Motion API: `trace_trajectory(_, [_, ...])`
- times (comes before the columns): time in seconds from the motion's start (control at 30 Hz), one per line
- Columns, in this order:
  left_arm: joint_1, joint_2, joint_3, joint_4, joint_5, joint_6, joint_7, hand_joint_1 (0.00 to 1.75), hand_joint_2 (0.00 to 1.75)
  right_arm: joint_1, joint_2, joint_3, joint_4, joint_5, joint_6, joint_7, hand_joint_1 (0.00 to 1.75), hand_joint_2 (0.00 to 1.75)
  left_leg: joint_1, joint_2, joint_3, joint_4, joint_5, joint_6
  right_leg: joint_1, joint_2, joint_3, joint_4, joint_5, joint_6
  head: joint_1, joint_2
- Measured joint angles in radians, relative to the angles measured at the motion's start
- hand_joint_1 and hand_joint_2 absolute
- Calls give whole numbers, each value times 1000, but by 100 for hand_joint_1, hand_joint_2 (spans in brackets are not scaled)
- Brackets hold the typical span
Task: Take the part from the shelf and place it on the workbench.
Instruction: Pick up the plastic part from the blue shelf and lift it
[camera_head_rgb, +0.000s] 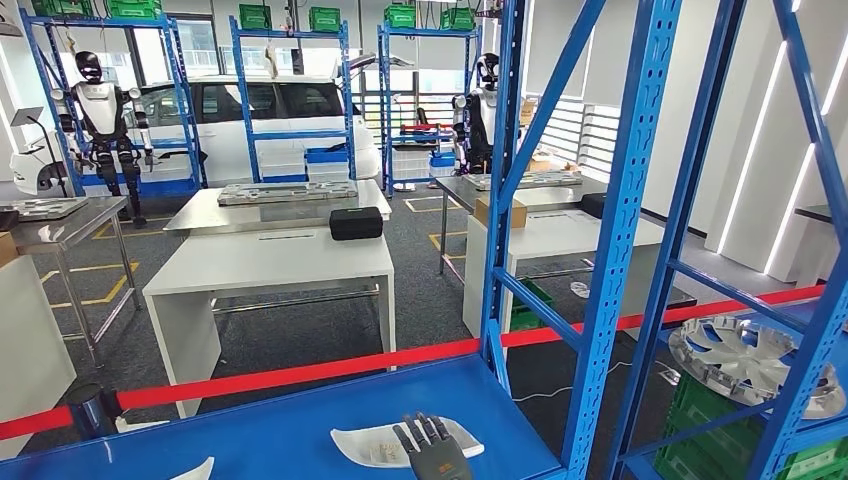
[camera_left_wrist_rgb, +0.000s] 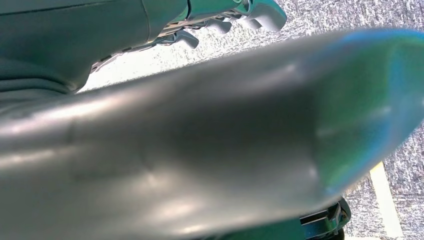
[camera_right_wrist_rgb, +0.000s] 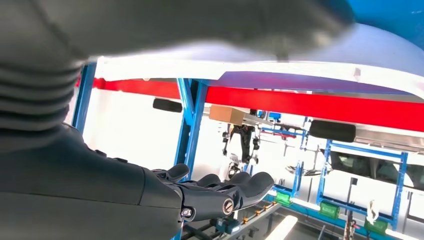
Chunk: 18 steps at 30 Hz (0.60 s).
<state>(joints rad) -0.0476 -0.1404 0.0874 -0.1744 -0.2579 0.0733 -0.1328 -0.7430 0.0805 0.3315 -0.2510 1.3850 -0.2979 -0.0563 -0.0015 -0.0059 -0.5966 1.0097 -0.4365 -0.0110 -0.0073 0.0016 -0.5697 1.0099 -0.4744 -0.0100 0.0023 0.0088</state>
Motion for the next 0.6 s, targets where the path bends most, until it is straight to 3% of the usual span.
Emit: trace_trajectory(0.6, [0,0,1,0,-5,-4,-10,0,0,0,0,0,0,7,-9,-7,0,175,0,0,0,0,0,0,0,0,0,0,0,0,0,0])
